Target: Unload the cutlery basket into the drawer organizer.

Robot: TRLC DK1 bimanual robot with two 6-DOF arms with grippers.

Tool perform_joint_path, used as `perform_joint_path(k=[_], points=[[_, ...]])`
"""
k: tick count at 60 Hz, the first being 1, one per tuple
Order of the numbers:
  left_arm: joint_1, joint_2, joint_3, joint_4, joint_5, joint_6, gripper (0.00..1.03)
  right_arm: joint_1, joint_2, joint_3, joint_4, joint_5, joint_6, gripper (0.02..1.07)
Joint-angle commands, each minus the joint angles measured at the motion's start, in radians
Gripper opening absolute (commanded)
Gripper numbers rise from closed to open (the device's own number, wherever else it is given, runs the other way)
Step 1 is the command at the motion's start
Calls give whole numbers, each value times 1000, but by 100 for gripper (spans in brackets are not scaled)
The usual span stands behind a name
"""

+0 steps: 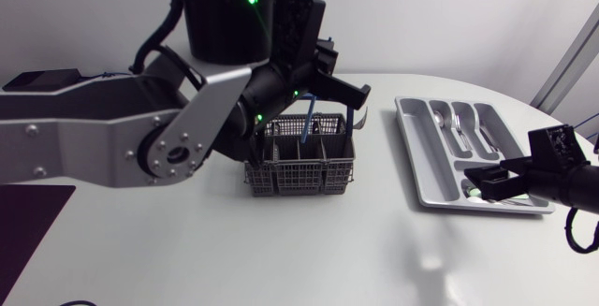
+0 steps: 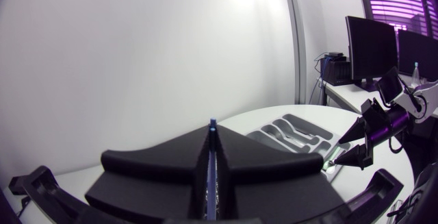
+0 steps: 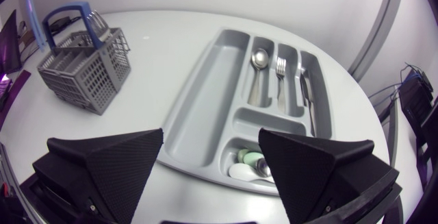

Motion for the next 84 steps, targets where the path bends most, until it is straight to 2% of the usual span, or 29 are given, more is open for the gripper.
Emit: perform_joint_path(k=[1, 8, 15, 25, 39, 49, 54, 66, 71, 78, 84], points=[[33, -11, 60, -59, 41, -123, 4, 50, -64, 52, -64, -36, 19, 102], [59, 8, 92, -122, 106, -200, 4, 126, -88, 121, -179, -130, 59, 102], [87, 33, 113, -161, 166, -260, 4, 200, -82, 171, -220, -203, 115, 102], [117, 64, 141, -195, 222, -314, 4, 370, -70, 207, -190, -186, 227, 102], [123, 73, 127, -184, 236, -314, 4, 533, -39, 194, -110, -162, 272, 102], [123, 94, 150, -195, 287, -343, 4, 633, 10, 201, -38, -113, 296, 102], [119, 110, 165, -214, 324, -369, 4, 695, 56, 207, 13, -52, 304, 101], [119, 128, 190, -253, 388, -412, 4, 783, 151, 244, 109, 36, 326, 88], [133, 137, 204, -275, 423, -432, 4, 806, 175, 257, 126, 70, 327, 86], [146, 139, 213, -290, 465, -450, 4, 820, 202, 270, 160, 106, 327, 69], [149, 137, 213, -295, 474, -452, 4, 820, 220, 277, 175, 125, 326, 50]])
